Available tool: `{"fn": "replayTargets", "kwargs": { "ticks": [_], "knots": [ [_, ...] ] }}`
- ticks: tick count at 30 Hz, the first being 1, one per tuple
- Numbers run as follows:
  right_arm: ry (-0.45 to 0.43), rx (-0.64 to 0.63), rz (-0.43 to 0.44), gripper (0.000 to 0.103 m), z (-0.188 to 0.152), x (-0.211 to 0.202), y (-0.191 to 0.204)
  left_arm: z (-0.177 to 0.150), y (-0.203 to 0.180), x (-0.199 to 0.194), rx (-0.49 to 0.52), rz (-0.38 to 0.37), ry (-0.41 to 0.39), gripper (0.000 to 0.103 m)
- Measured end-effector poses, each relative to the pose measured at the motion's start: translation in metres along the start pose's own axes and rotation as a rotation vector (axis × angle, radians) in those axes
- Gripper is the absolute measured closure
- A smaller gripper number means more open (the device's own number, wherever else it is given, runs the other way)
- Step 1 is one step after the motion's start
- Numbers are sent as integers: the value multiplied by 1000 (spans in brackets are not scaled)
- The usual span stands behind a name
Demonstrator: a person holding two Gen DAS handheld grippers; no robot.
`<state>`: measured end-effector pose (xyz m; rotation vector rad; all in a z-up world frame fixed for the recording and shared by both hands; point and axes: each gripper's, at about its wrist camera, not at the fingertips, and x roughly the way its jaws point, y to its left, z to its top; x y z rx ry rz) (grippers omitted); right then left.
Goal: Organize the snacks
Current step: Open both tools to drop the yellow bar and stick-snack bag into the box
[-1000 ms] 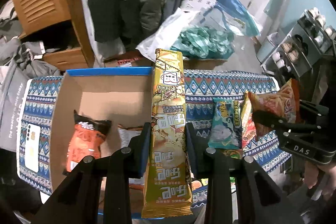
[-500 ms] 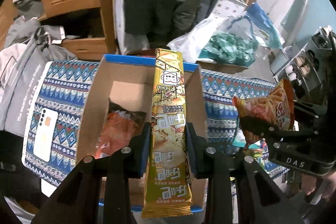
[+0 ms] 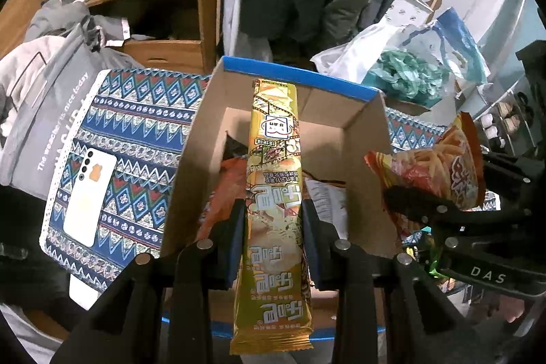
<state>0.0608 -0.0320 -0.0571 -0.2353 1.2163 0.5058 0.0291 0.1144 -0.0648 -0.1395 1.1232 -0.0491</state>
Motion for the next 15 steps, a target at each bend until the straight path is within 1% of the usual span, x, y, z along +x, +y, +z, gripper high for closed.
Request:
{"fn": "replayTargets", "kwargs": {
  "ticks": [5,7,9,13,14,15],
  "knots": [
    [11,-3,6,51,5,6,6,-2,10,3,-16,9,2,71],
    [12,1,12,50,6,8,6,-3,12,5,-21,16,0,69],
    [14,5,13,49,8,9,6,-3,14,5,-26,31,-5,68],
    [14,10,-8,45,8,10,4,-2,16,1,-28,60,-37,47],
    [11,13,-11,43,7,10,3,-2,17,0,-29,65,-42,45],
    [7,16,-15,42,7,9,1,-3,17,-1,-29,68,-45,45]
  ]
}}
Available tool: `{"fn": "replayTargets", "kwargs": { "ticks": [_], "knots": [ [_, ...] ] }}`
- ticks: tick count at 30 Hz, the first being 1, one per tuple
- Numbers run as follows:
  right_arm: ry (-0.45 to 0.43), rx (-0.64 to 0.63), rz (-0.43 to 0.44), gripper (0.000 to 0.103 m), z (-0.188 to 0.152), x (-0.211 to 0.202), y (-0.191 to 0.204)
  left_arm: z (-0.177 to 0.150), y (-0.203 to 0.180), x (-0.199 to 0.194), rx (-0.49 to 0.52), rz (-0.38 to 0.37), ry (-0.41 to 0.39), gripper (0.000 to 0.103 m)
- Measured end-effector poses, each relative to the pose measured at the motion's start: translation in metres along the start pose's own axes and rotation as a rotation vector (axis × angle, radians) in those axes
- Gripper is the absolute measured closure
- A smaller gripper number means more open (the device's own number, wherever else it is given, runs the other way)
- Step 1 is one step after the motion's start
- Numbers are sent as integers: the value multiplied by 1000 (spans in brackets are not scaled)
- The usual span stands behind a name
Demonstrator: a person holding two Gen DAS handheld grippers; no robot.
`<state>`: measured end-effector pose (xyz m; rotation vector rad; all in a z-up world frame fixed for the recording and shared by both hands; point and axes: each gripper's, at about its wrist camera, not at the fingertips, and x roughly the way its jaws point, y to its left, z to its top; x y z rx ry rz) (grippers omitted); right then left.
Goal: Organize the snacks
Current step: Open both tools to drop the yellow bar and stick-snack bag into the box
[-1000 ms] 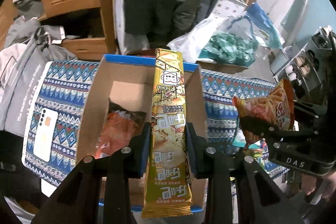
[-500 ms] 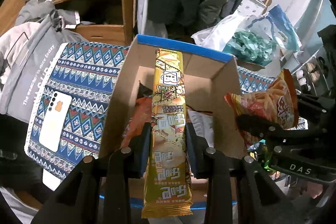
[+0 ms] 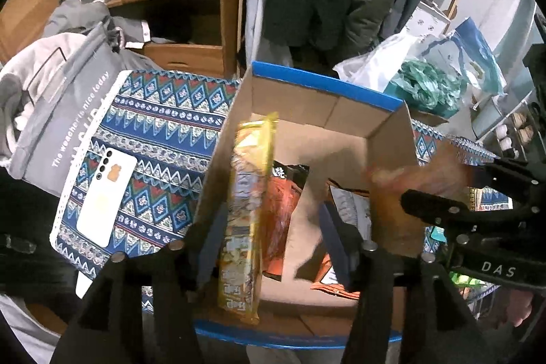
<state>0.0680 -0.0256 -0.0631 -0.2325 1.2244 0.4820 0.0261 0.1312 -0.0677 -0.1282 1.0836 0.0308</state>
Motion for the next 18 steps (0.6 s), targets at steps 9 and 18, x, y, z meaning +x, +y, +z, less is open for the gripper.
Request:
{"fn": "replayTargets", "kwargs": {
  "ticks": [9,18],
  "knots": [
    [-21,46,-14,38,-5,-8,-19,0,-12,-2,12,4,3,34],
    [-40,67,-55,37,-14,-18,-34,0,-33,-15,59,23,-45,25]
  ]
}}
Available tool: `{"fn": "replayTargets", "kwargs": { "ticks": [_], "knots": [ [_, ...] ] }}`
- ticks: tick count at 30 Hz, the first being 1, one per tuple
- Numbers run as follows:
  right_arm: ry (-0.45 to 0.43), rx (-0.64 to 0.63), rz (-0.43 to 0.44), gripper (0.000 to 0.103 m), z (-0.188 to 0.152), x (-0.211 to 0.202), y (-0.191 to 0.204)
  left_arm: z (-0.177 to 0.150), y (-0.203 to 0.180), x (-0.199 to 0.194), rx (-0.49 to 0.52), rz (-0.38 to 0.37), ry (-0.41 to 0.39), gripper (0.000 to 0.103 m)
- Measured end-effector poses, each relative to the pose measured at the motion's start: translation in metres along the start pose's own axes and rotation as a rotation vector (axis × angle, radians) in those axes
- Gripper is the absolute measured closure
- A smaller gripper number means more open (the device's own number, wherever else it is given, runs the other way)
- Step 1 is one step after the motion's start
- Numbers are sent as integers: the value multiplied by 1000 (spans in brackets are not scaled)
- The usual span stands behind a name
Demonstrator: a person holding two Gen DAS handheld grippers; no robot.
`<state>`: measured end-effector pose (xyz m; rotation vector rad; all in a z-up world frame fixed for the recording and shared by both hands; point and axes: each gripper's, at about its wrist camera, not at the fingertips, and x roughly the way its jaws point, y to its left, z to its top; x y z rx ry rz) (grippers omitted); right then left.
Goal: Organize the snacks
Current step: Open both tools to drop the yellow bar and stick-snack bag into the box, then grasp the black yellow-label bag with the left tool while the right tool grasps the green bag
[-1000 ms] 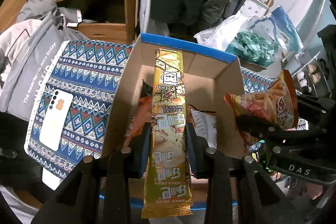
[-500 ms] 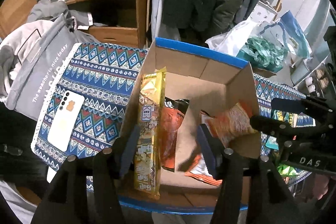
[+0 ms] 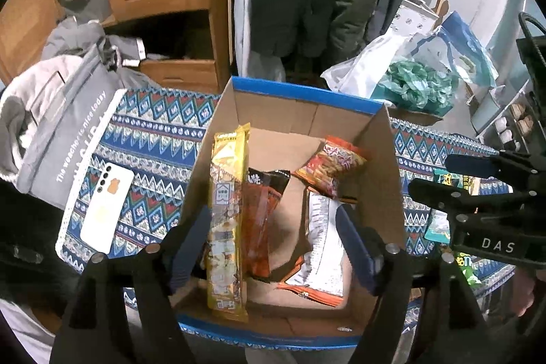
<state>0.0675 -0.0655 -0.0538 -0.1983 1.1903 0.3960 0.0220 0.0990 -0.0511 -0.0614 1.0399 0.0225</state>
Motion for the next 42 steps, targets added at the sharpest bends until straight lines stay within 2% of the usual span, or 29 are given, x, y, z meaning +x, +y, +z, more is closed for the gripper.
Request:
{"fn": "replayTargets", "kwargs": {
  "ticks": [12,20,27,35,42],
  "knots": [
    [-15,28,-40,31,-20,-12,-26,-2,-23,2,43,-16,21,25],
    [-25,47,-49,31,-36,-23,-48,-5,-57,4,133,-58,51,25],
    [-26,77,-58,31,-51,-29,-70,-10,-83,12,153,-42,108,25],
    [-29,133,-56,31,-69,-37,-97,-20,-114,18,180,-107,158,25],
    [-11,184,-69,31,-92,-35,-121,-34,-149,21,239,-121,181,25]
  ]
}}
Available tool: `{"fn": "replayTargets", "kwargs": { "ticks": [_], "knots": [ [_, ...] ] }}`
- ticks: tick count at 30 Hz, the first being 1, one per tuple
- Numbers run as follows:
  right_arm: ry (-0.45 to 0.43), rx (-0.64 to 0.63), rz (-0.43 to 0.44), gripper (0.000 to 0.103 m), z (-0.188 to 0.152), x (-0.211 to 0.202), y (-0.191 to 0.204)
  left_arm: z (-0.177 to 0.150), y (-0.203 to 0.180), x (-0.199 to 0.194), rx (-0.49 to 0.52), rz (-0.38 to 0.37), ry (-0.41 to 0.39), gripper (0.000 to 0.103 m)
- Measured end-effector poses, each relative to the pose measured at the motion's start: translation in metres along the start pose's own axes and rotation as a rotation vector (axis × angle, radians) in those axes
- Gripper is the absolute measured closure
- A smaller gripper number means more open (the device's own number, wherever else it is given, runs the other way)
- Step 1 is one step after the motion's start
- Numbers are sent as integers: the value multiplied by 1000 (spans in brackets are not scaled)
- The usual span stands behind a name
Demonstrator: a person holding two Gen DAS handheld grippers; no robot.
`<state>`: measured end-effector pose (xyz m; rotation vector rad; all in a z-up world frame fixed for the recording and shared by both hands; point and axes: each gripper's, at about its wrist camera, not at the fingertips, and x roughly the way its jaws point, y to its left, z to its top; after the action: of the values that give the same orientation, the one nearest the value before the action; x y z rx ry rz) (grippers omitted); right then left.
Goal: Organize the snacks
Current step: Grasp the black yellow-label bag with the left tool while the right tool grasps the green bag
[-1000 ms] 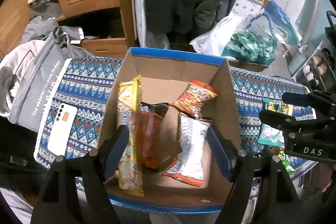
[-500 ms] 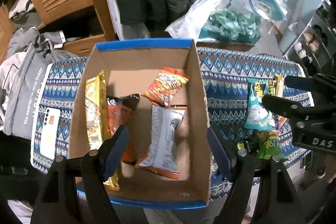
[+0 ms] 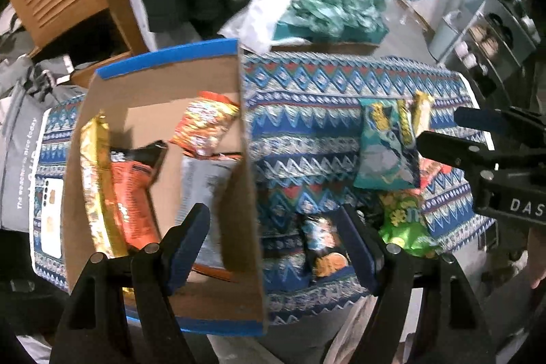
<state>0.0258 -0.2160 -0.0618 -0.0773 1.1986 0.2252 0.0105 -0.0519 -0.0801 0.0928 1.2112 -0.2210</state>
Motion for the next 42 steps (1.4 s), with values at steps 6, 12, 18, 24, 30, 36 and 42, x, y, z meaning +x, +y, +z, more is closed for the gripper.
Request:
{"fn": "replayTargets", "kwargs": {
  "ticks": [6,12,18,24,30,36,42],
  "knots": [
    [81,58,26,31,-24,20,-21,-8,-25,16,24,-26,62,25],
    [179,131,62,30,-45,49,-33,-20,-39,33,30,-28,114,25],
    [238,146,66,31,-54,70,-29,-31,-38,52,14,-30,168,25],
    [278,125,62,30,-61,84,-21,-38,-40,58,48,-18,173,26],
    [296,86,15,30,-67,93,-18,-38,-34,61,60,14,170,26],
    [289,63,-51,23,-72,94,-28,-38,-18,63,13,27,175,26],
    [287,138,8,22,-70,99,-36,-49,-29,65,-27,-60,226,26]
  ]
}}
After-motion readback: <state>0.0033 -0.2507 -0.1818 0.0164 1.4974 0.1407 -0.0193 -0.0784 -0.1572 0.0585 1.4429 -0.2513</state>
